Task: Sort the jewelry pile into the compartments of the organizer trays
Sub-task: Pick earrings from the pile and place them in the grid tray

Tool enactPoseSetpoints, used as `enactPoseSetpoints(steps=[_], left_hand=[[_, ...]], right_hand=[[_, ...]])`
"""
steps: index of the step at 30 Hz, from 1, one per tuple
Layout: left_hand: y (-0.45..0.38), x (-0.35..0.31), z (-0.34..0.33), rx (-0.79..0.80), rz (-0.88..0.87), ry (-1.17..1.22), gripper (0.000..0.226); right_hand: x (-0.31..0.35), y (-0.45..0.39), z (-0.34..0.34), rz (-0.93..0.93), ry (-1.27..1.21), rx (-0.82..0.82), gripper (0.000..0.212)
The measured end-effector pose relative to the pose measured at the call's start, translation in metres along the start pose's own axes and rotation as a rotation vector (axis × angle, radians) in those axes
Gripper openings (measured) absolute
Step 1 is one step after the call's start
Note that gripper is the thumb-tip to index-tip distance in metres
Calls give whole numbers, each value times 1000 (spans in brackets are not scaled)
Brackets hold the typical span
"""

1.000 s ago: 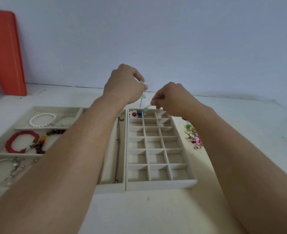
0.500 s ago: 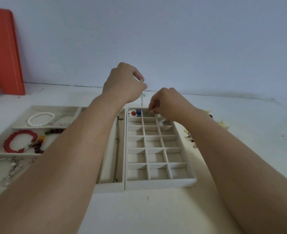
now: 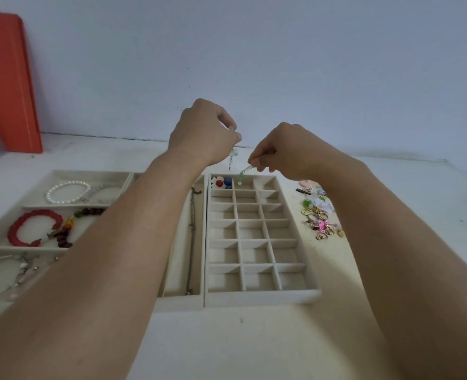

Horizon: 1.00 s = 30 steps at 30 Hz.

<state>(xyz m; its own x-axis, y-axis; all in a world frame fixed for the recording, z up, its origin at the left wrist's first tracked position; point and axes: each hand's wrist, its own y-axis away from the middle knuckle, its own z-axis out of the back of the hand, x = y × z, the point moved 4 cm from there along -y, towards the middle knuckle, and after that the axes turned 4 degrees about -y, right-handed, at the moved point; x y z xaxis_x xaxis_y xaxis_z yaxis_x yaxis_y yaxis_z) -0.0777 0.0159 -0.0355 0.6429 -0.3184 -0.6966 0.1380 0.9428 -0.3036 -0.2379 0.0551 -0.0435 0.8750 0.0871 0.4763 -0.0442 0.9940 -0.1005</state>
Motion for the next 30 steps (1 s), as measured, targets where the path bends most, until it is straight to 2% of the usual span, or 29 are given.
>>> enactPoseSetpoints(steps=[15, 27, 30], left_hand=[[0, -1, 0, -8, 5, -6, 10], [-1, -1, 0, 2, 3, -3, 8], [0, -2, 0, 4, -5, -8, 9]], right_hand=[[-13, -16, -38, 25, 129, -47, 15], [-17, -12, -41, -4, 184, -155, 2], [-19, -12, -41, -39, 181, -172, 9]])
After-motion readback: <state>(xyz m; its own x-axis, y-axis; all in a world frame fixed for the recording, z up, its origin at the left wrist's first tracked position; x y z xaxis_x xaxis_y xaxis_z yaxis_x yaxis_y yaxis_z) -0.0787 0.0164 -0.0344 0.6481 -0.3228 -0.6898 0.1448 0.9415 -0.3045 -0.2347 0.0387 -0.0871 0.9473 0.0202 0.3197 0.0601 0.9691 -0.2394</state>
